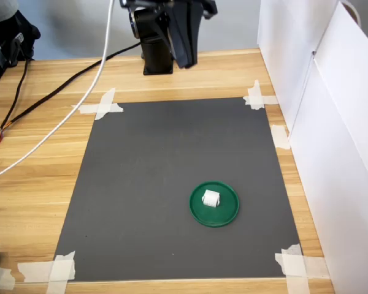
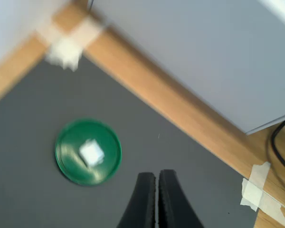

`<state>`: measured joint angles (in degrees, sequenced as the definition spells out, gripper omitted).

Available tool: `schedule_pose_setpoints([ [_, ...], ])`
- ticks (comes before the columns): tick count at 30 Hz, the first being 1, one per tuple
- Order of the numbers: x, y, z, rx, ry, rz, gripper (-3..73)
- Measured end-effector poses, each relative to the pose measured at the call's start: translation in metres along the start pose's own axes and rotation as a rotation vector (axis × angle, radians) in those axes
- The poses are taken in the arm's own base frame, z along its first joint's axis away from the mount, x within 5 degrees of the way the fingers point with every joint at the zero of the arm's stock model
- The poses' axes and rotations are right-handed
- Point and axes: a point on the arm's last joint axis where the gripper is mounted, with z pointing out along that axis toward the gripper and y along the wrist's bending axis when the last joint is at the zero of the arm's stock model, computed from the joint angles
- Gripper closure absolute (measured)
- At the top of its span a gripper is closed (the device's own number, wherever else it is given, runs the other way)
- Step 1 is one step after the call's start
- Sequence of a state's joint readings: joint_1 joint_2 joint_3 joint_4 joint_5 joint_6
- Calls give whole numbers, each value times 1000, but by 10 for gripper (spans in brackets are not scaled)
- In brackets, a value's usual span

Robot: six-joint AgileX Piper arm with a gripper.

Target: Grasp a white terminal and put it in the green lid.

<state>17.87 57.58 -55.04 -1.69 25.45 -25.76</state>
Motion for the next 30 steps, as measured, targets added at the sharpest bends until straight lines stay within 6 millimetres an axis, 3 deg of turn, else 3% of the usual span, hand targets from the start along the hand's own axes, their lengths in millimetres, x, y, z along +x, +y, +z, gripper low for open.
schedule_pose_setpoints([
  [4, 10, 2, -43, 55, -95, 122, 713],
  [7, 25, 1, -64, 116, -117, 242, 715],
  [12, 58, 0, -93, 274, -130, 401, 715],
  [17, 92, 18, -115, 374, -155, 437, 717],
  [23, 124, 42, -132, 473, -195, 444, 716],
  [30, 152, 61, -129, 483, -207, 444, 716],
])
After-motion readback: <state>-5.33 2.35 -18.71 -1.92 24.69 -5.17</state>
